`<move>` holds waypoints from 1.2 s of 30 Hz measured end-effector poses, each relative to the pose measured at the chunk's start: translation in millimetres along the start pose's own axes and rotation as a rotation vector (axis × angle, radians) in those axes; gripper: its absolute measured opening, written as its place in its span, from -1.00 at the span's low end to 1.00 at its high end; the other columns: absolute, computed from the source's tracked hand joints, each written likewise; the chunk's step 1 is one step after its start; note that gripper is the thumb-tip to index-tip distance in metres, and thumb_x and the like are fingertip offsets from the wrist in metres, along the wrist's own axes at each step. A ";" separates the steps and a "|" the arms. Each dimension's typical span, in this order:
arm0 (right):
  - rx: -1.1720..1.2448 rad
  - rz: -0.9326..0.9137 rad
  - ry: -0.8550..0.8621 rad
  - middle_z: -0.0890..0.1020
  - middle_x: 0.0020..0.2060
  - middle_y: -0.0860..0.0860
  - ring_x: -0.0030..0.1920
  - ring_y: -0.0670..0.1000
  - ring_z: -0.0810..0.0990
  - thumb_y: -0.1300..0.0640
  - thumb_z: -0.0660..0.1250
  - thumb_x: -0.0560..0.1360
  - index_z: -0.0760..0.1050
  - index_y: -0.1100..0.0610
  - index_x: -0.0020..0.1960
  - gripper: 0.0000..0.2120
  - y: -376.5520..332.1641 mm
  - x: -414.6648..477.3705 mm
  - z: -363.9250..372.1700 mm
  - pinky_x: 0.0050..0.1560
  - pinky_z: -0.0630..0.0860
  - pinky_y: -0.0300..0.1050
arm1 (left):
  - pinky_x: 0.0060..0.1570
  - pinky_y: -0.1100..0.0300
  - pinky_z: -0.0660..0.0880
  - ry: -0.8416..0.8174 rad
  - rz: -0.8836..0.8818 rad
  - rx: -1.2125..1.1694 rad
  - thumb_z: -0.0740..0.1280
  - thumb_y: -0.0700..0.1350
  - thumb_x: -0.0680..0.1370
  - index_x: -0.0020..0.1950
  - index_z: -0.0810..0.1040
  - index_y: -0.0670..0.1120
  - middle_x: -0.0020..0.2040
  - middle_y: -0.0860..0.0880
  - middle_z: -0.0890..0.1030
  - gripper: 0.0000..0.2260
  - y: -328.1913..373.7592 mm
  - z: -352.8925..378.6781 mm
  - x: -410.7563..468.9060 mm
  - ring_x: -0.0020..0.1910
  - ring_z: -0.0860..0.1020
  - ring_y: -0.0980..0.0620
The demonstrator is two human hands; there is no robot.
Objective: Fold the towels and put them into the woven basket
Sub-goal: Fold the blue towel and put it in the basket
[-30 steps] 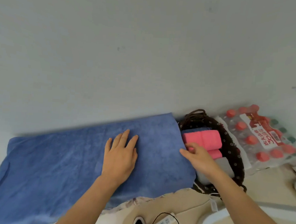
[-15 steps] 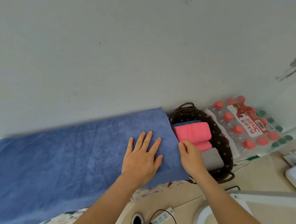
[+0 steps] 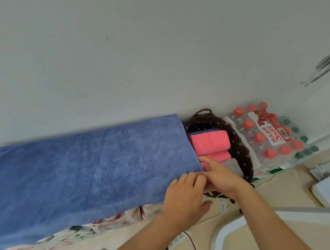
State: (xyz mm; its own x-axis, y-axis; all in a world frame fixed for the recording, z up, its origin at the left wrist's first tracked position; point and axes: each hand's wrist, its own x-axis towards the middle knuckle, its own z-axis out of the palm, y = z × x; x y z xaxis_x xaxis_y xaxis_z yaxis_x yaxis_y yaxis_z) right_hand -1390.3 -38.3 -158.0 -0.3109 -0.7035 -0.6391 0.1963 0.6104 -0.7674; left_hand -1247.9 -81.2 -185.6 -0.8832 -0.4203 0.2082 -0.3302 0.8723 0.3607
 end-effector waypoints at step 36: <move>-0.356 -0.309 -0.127 0.27 -0.49 0.03 -0.53 -0.06 0.25 0.36 0.19 0.42 0.37 0.14 -0.25 -0.84 -153.1 96.7 246.3 -0.50 0.17 -0.25 | -0.43 0.26 0.22 0.420 -0.981 -1.063 0.12 -0.30 0.21 -0.42 0.34 -0.08 -0.46 -0.03 0.31 -0.87 -156.9 -136.2 -128.2 -0.41 0.28 0.03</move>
State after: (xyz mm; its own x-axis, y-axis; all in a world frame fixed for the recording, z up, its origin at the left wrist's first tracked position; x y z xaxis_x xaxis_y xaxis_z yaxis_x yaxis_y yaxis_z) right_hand -1221.4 -289.4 -115.1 -0.1838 -0.8967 -0.4027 -0.2242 0.4371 -0.8710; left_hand -1037.5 -198.2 -145.1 -0.2434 -0.9127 -0.3282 -0.1652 -0.2945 0.9413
